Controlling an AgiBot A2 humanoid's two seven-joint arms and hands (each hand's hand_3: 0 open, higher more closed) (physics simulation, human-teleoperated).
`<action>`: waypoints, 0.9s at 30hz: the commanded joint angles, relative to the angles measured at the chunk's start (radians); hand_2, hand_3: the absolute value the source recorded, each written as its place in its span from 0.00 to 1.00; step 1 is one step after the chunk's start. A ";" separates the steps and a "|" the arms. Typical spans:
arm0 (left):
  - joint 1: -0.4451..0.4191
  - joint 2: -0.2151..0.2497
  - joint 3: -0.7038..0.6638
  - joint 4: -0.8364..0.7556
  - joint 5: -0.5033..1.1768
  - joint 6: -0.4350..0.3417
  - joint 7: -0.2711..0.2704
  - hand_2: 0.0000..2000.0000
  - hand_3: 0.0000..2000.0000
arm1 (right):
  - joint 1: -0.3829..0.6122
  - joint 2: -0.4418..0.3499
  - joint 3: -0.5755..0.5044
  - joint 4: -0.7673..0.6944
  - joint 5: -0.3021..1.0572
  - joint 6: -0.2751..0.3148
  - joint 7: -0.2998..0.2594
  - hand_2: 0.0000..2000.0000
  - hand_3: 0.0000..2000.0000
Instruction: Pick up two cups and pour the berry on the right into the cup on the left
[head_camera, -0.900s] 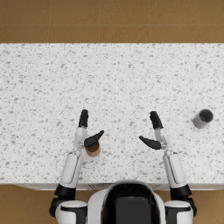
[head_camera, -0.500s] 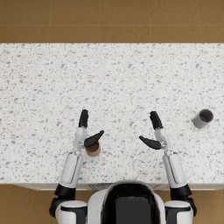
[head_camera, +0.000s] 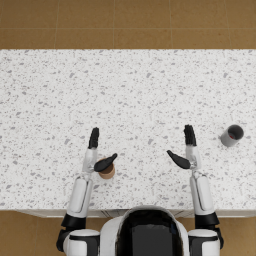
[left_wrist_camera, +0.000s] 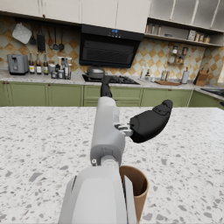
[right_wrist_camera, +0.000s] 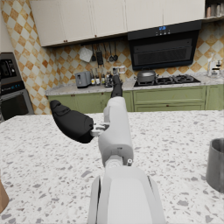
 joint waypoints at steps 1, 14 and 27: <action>-0.059 -0.018 -0.051 -0.038 0.031 -0.001 -0.001 0.00 0.00 | -0.007 -0.002 -0.149 -0.002 0.031 -0.001 0.001 0.00 0.00; -0.297 -0.068 -0.055 -0.122 0.203 -0.005 -0.005 0.00 0.00 | 0.051 -0.002 -0.430 -0.171 0.262 -0.005 0.005 0.00 0.00; -0.340 -0.056 -0.033 0.024 0.205 -0.005 -0.005 0.00 0.00 | 0.060 -0.015 -0.496 -0.353 0.434 -0.005 0.005 0.00 0.00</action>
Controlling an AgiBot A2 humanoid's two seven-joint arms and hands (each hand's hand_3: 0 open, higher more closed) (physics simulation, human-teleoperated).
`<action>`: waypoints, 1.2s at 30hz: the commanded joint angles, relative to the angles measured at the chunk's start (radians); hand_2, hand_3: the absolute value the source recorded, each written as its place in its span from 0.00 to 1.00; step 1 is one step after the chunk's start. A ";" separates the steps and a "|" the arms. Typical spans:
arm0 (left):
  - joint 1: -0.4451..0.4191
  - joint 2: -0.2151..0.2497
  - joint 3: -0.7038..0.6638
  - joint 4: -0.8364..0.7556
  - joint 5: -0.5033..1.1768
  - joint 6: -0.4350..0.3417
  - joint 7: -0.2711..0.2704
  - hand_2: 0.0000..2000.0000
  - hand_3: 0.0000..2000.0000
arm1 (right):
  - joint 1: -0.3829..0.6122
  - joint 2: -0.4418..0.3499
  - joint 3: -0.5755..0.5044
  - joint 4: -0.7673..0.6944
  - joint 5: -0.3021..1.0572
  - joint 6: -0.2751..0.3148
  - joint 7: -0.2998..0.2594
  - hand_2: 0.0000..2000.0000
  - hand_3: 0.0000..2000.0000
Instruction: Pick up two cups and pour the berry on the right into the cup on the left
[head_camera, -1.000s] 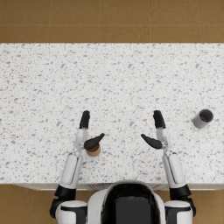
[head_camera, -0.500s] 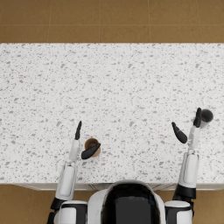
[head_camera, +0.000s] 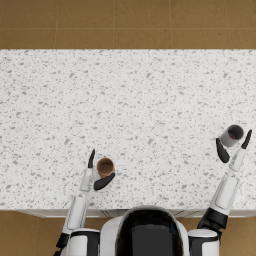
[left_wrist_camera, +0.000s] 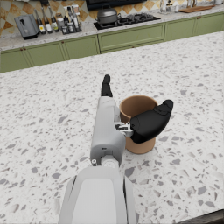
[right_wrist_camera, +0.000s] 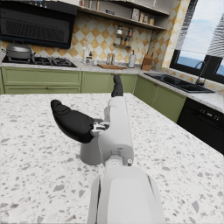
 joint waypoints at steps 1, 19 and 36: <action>0.008 0.005 0.005 0.052 0.000 0.000 0.000 0.00 0.00 | 0.025 0.007 -0.002 -0.055 0.001 0.000 0.000 0.00 0.00; 0.038 0.058 0.045 0.119 0.000 0.000 0.000 0.00 0.00 | 0.170 0.019 0.007 -0.455 0.003 0.000 0.000 0.00 0.00; 0.064 0.103 0.051 0.163 0.000 0.000 0.000 0.00 0.00 | 0.374 0.047 0.035 -0.785 0.003 -0.003 0.000 0.00 0.00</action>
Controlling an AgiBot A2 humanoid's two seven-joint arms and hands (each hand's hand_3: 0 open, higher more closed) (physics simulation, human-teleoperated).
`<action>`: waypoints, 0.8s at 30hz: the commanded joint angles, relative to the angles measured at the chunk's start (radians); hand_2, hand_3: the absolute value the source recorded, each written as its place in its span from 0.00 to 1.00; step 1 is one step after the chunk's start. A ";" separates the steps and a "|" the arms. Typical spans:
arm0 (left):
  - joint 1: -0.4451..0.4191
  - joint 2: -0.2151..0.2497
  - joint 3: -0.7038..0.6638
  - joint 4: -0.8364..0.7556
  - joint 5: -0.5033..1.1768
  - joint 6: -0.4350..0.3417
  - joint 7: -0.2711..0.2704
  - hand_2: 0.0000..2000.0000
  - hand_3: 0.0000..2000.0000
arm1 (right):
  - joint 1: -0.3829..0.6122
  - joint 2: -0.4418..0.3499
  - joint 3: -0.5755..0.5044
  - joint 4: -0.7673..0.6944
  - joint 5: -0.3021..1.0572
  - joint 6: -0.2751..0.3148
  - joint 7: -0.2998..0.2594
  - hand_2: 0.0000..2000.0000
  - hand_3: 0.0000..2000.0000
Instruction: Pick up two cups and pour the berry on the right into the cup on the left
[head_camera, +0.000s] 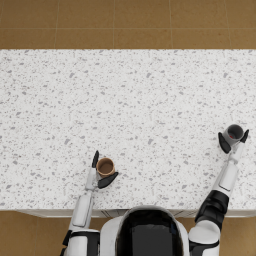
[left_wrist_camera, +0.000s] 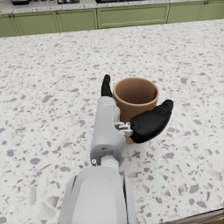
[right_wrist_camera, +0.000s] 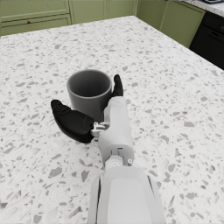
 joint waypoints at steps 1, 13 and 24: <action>0.013 0.007 0.000 0.008 0.000 0.000 0.000 0.00 0.00 | 0.066 0.015 0.012 -0.077 0.000 0.000 0.000 0.00 0.00; 0.071 0.053 0.043 -0.105 0.000 -0.032 -0.005 1.00 0.64 | -0.152 -0.043 0.112 0.477 0.000 0.061 0.002 1.00 0.64; 0.196 0.149 0.127 -0.085 0.000 -0.031 -0.003 1.00 0.64 | -0.240 -0.076 0.293 0.928 0.001 0.086 0.003 1.00 0.64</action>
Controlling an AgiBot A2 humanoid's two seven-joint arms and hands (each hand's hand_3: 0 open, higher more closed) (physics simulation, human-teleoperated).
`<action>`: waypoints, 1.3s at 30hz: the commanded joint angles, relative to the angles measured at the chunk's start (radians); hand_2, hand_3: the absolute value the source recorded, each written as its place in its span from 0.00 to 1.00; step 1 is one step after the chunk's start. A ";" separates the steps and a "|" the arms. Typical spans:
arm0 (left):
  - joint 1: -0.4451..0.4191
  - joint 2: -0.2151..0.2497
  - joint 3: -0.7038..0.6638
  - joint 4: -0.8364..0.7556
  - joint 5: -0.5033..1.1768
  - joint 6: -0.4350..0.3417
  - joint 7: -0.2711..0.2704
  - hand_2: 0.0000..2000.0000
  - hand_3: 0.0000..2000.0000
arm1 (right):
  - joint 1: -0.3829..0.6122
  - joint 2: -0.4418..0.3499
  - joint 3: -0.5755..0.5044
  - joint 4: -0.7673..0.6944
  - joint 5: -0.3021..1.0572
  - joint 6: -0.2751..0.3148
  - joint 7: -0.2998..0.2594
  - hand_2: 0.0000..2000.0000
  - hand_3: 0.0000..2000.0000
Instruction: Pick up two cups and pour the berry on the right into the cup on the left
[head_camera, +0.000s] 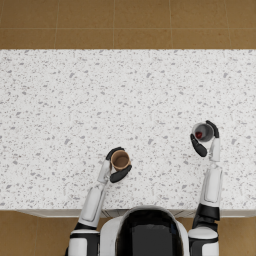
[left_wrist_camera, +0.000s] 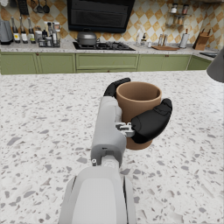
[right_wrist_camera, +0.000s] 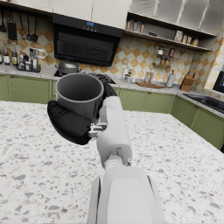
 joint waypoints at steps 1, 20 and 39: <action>0.071 0.046 0.039 0.023 0.000 0.000 0.000 1.00 0.64 | -0.007 -0.002 0.093 0.173 0.000 0.001 0.001 1.00 0.64; 0.188 0.156 0.165 0.112 0.267 -0.005 0.000 1.00 0.64 | 0.072 -0.067 0.318 0.387 0.510 0.006 0.005 1.00 0.64; 0.208 0.185 0.146 0.169 0.268 -0.005 0.001 1.00 0.64 | 0.040 -0.094 0.444 0.547 1.120 0.019 0.007 1.00 0.64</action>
